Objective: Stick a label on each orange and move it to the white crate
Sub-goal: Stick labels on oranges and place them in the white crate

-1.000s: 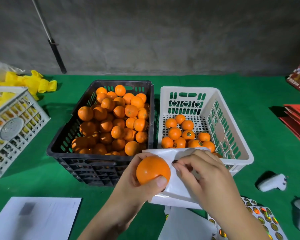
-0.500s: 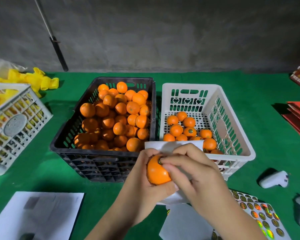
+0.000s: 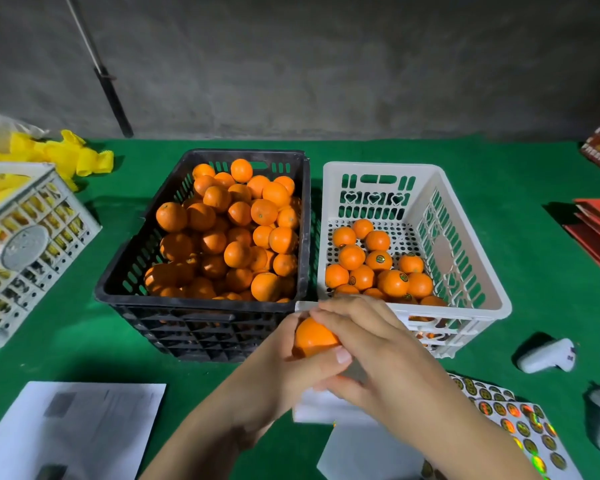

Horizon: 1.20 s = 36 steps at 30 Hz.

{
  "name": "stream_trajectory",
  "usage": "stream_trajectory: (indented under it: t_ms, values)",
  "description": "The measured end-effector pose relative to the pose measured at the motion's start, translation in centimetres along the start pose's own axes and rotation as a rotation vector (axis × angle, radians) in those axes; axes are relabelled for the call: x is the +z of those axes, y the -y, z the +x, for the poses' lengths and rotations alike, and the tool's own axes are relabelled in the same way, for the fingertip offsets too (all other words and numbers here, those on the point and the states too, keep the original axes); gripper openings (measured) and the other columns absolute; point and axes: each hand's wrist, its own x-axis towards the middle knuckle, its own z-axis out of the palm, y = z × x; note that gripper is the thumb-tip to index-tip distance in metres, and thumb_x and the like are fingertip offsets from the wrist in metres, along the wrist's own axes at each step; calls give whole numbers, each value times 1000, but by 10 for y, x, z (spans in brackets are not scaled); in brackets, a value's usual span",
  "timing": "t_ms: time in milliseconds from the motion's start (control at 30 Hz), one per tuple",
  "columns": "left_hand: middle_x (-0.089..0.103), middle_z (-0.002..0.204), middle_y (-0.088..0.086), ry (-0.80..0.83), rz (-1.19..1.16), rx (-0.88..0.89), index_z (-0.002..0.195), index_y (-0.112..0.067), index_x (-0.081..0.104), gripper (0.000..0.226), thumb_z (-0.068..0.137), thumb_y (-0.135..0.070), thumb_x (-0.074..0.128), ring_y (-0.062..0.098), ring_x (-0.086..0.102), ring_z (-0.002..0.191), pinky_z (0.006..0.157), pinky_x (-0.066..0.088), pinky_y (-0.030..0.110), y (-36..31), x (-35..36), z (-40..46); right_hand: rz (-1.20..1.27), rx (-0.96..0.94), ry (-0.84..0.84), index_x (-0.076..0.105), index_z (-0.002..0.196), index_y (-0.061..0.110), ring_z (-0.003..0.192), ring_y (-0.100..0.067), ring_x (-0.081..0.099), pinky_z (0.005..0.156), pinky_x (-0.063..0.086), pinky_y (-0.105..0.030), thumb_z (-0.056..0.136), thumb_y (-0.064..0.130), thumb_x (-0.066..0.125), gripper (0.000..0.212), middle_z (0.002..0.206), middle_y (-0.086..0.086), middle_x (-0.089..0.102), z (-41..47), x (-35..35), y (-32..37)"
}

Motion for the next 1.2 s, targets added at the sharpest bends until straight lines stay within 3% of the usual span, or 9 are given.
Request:
stream_trajectory:
  t_ms: [233,300,367,467,633,767,900,1100,1200]
  values:
    - [68,134,-23,-216,-23,32,132,-46,69,39,95,-58,62,-3,59,130,117,40,43,9,-7,11,309,162,-189,63,142,32,128,-1,58,104,46,-17,76,64,81,76,138,25,59,2,-14,-35]
    - [72,110,-30,-353,64,67,123,-52,70,25,104,-40,60,-15,64,102,97,47,26,15,-12,13,275,194,-271,62,142,30,125,5,57,101,43,-8,76,59,85,76,135,25,60,7,-20,-49]
    - [63,72,-14,-386,182,115,114,-54,69,39,106,-18,56,3,56,59,62,40,13,21,-19,14,164,261,-257,56,149,27,123,7,54,102,41,-8,79,54,85,80,143,14,58,18,-25,-69]
    - [39,52,-13,-350,340,218,116,-50,62,47,103,-6,49,11,28,46,45,26,18,24,-27,13,15,513,-116,29,165,27,150,-16,35,119,28,-31,93,46,71,86,167,3,35,31,-21,-93]
    - [59,101,11,-304,251,439,138,-29,52,45,104,1,49,33,46,76,69,41,37,10,-40,19,825,799,-260,53,151,35,142,-15,52,116,40,-42,95,78,48,71,155,7,55,32,4,-78]
    - [60,116,-1,-335,287,434,146,-28,41,44,109,-7,53,17,56,87,75,46,31,-9,-57,40,1121,661,15,74,128,31,126,-36,65,105,54,-53,90,57,72,46,133,-14,70,13,30,-61]
    - [60,141,-14,-417,389,356,149,-26,50,43,112,-45,41,7,56,132,105,50,28,-39,-75,91,1075,750,-304,76,124,25,117,-24,72,103,53,-48,106,18,60,25,124,2,77,8,50,-68]
    - [14,172,12,-550,1252,-305,163,-31,27,63,106,-31,54,46,24,151,120,32,54,-35,-134,194,1146,778,-381,75,125,28,107,-17,73,84,58,-31,106,20,60,25,119,5,78,25,56,-67]
    - [15,168,17,-437,1482,-450,167,-31,13,75,105,-30,56,46,54,133,102,55,55,-11,-176,197,1125,764,-378,73,129,32,120,-19,70,104,51,-46,97,31,65,33,128,5,75,22,59,-69]
